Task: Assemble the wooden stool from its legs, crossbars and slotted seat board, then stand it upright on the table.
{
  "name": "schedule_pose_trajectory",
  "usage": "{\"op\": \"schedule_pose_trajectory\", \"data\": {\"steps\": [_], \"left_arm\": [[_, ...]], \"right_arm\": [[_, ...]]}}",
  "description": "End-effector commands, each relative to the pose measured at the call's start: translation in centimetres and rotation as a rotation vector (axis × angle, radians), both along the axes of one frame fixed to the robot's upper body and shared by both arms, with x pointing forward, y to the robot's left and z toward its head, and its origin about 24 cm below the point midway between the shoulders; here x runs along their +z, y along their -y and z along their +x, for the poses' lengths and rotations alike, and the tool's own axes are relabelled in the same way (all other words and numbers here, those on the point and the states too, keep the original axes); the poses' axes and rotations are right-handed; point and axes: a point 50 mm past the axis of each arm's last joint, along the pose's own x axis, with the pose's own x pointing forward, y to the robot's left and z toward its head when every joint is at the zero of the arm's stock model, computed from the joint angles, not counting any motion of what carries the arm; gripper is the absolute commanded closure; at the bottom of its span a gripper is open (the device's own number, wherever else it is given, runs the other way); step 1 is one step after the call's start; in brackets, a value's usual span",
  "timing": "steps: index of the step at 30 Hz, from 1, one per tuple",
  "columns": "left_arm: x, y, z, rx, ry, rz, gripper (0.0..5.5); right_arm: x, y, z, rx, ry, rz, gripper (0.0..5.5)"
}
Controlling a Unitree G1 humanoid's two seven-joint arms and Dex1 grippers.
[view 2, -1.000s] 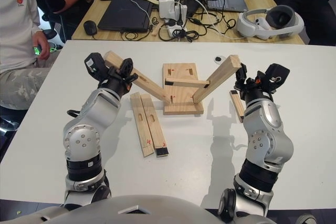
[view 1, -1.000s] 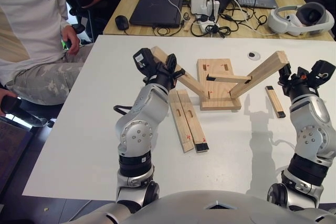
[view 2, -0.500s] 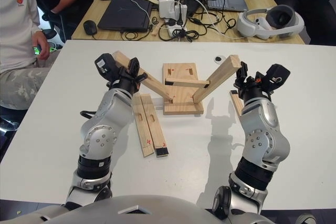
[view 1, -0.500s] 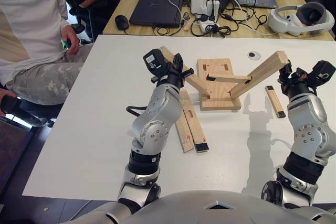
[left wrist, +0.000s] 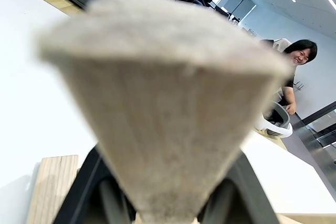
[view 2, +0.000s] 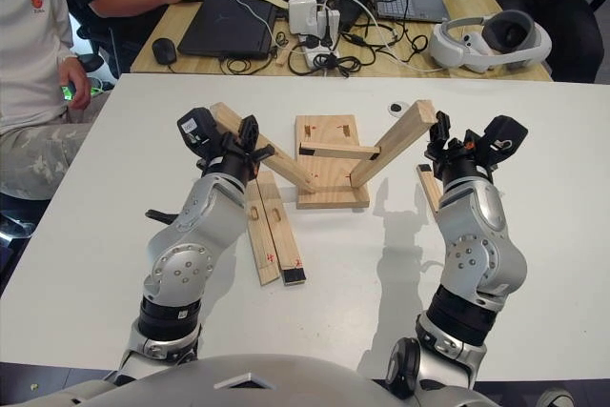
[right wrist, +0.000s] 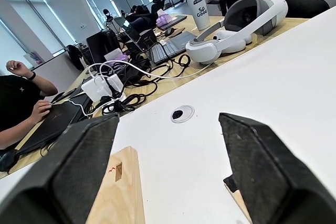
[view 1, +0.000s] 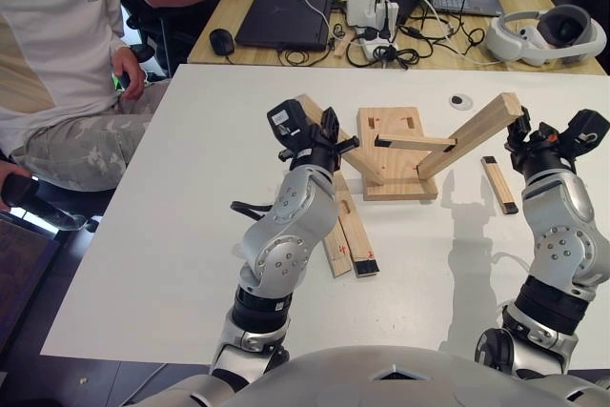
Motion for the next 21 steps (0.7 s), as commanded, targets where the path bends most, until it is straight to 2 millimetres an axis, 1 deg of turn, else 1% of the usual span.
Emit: {"op": "schedule_pose_trajectory", "data": {"steps": [1,9,15,17,21], "left_arm": [[-0.7,1.5,-0.7,0.014,-0.076,-0.117,4.48],[-1.3,1.7,-0.3,0.028,-0.089,-0.119,4.48],[-1.4,2.2,0.3,0.023,-0.096,-0.105,4.48],[-1.6,2.2,0.4,0.018,-0.101,-0.071,4.48],[-1.3,2.4,0.7,-0.014,-0.066,0.058,4.48]], "right_arm": [[1.1,-0.1,0.3,-0.001,0.039,-0.019,1.93],[1.6,-0.8,0.9,0.031,0.053,-0.027,1.93],[2.4,-1.1,1.5,0.051,0.085,-0.051,1.93],[3.2,-1.1,1.6,0.049,0.121,-0.091,1.93],[6.2,-1.6,1.8,0.045,0.261,-0.233,1.93]]}}
